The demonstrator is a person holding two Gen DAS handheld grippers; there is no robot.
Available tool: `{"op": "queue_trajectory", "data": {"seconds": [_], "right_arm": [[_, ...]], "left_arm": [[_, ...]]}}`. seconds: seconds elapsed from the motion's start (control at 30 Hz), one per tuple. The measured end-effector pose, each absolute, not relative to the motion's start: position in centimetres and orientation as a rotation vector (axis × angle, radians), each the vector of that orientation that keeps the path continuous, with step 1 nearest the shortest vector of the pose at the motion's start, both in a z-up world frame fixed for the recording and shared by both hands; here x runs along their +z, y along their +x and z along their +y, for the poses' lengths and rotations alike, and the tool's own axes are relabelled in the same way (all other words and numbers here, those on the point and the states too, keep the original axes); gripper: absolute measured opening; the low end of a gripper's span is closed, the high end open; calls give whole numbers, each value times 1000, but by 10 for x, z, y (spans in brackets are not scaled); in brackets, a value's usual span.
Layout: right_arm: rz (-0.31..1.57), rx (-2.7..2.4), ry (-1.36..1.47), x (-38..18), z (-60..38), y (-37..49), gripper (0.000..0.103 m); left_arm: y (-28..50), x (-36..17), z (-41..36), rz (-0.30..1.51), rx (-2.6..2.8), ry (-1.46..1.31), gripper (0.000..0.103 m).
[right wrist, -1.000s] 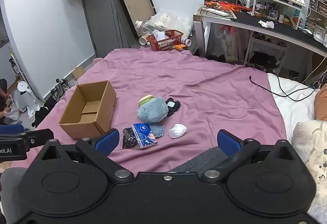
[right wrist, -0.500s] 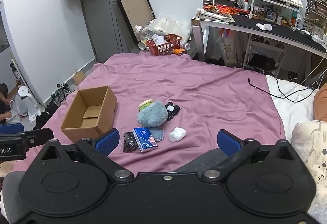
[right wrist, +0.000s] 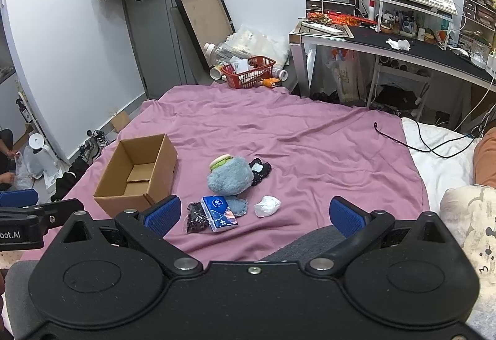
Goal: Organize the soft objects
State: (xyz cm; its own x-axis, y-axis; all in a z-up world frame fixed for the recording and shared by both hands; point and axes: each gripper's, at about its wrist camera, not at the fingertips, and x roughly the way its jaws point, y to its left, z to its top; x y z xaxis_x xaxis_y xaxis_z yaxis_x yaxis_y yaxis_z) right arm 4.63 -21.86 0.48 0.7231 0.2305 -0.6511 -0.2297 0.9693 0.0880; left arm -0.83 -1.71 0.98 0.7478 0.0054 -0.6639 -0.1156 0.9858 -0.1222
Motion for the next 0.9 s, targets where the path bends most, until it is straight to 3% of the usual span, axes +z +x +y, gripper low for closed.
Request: {"op": "queue_trajectory", "data": {"seconds": [0.9], "right_arm": [[710,250,-22,4,-217,45,103]], "left_arm": [[-14,13,-12,711,66,-164,101]]}}
